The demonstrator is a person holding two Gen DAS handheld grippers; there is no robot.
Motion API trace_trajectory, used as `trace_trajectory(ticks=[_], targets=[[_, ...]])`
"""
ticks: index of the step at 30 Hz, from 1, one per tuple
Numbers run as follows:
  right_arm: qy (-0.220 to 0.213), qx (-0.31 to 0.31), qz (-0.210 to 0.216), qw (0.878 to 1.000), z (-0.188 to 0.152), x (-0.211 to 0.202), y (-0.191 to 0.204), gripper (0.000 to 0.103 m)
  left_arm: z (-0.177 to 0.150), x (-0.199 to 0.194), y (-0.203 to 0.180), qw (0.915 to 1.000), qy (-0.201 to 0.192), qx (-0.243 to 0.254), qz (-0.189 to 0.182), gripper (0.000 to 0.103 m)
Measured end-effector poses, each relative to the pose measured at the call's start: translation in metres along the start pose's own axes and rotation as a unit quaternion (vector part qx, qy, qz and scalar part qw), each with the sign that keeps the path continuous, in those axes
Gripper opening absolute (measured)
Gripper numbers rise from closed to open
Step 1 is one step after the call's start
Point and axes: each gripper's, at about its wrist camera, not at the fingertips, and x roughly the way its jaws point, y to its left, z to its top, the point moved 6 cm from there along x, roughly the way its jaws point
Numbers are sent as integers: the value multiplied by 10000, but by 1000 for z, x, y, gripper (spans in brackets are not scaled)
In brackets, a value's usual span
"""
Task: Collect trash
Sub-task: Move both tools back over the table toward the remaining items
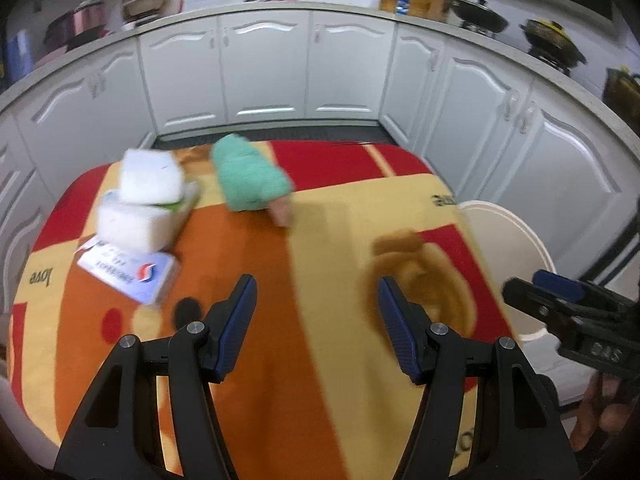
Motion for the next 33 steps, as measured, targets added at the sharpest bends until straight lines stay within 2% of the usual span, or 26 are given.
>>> trace_trajectory(ticks=[3, 10, 15, 22, 27, 33], targets=[[56, -95, 100, 9999, -2, 4, 14, 72, 4, 11, 15, 9999, 67, -98, 50, 61], [152, -291, 212, 9992, -6, 7, 36, 72, 26, 48, 35, 9997, 19, 28, 262, 61], [204, -329, 256, 9989, -8, 7, 44, 72, 27, 65, 65, 9983, 254, -19, 532, 61], [294, -377, 323, 9983, -7, 16, 58, 73, -8, 35, 133, 9955, 353, -253, 838, 61], [389, -575, 467, 9965, -7, 28, 82, 74, -39, -1, 177, 9948, 404, -711, 609, 61], [527, -904, 646, 9924, -4, 47, 120, 74, -46, -37, 210, 9925, 238, -1048, 574, 61]])
